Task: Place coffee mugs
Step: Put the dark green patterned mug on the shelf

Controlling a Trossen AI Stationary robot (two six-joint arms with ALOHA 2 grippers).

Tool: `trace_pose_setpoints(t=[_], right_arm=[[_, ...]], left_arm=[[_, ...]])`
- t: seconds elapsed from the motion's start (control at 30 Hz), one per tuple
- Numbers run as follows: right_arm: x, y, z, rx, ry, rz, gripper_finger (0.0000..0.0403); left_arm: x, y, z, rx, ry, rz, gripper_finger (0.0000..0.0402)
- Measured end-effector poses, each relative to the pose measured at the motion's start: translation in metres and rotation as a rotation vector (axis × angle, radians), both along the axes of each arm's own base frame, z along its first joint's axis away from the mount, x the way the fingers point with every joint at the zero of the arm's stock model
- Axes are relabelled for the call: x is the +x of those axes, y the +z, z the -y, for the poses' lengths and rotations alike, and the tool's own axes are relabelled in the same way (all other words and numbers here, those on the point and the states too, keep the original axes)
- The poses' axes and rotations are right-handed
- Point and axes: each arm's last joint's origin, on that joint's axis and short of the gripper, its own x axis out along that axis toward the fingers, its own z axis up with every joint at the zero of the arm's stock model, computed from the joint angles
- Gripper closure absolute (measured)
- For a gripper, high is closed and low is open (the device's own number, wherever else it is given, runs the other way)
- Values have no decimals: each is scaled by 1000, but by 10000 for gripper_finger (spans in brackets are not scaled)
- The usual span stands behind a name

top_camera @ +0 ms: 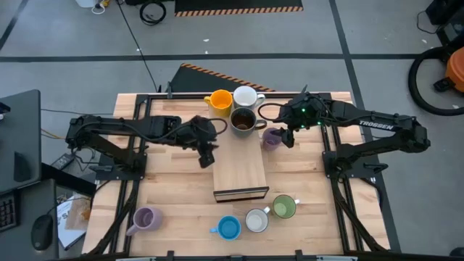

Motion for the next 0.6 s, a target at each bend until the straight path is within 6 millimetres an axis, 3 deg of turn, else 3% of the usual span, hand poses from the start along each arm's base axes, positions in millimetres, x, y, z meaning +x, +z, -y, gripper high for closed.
trace_pose_setpoints(t=[0.2,0.6], right_arm=[[1,0,0,-3,5,6,154],[6,8,0,9,-10,105,154]], left_arm=[[13,-9,-9,150,82,-19,276],[49,-50,-30,191,130,-92,276]])
